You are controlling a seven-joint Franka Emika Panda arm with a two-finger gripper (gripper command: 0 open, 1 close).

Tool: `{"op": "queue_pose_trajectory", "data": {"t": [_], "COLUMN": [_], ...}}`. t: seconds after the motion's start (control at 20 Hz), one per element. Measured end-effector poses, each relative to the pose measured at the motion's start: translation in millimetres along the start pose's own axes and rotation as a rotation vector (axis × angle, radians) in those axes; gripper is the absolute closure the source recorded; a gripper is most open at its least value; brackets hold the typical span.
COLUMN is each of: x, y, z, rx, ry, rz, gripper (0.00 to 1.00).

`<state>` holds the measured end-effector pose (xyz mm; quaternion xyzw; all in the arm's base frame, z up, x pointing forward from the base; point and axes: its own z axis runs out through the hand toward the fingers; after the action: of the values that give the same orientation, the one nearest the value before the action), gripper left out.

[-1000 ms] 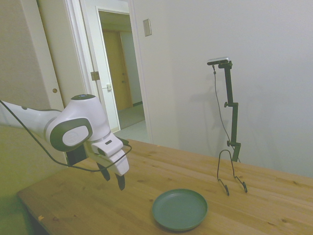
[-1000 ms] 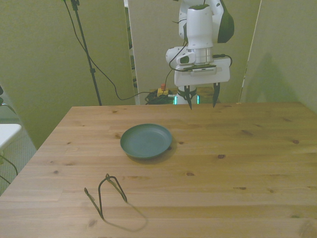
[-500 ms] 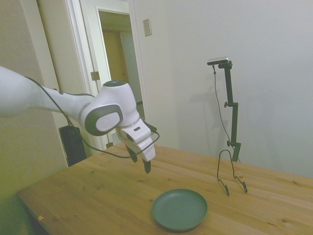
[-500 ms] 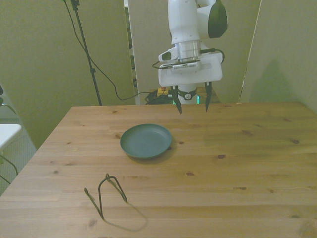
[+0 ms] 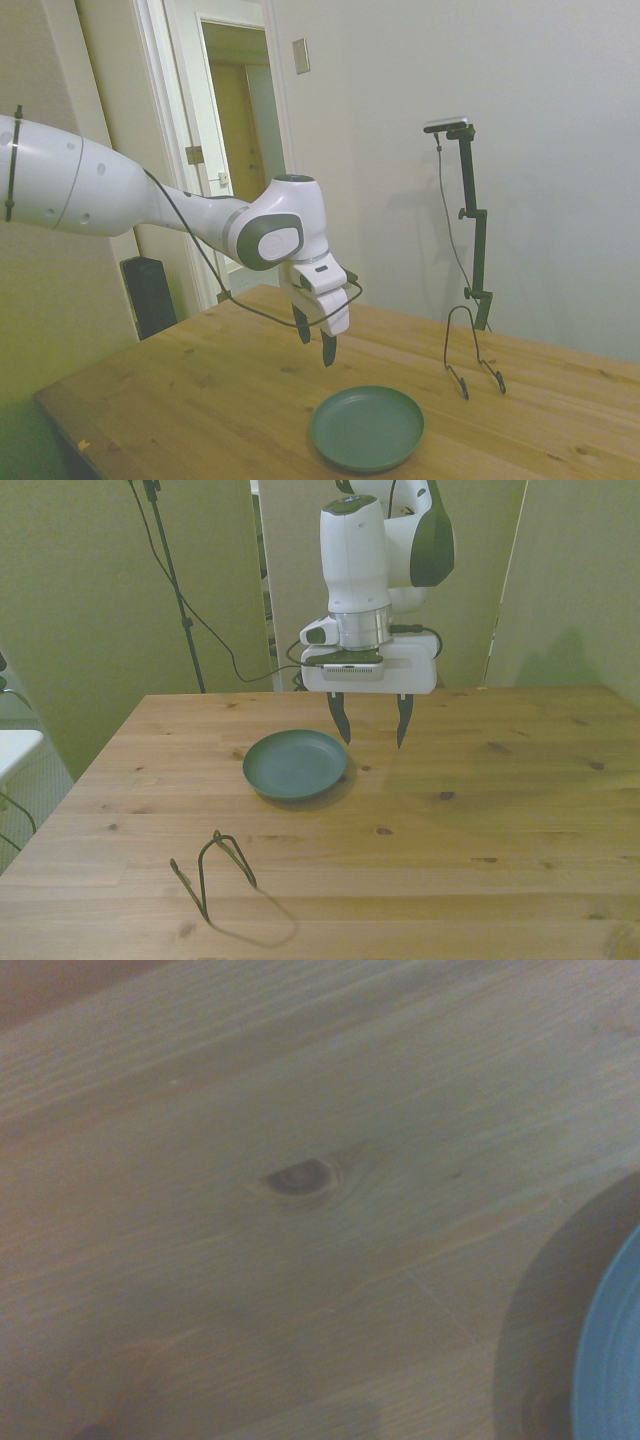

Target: Load the plate

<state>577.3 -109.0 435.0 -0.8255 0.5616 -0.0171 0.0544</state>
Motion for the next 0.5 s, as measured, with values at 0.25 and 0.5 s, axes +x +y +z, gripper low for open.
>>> {"op": "queue_pose_trajectory", "data": {"t": [0.25,0.5], "x": [14.3,27.8], "y": [-1.7,1.1], "z": [25.4,40.8], "rx": [-0.099,-0.167], "ry": [0.011,0.031], "rz": [0.031,0.053], "gripper": [0.00,0.00]}}
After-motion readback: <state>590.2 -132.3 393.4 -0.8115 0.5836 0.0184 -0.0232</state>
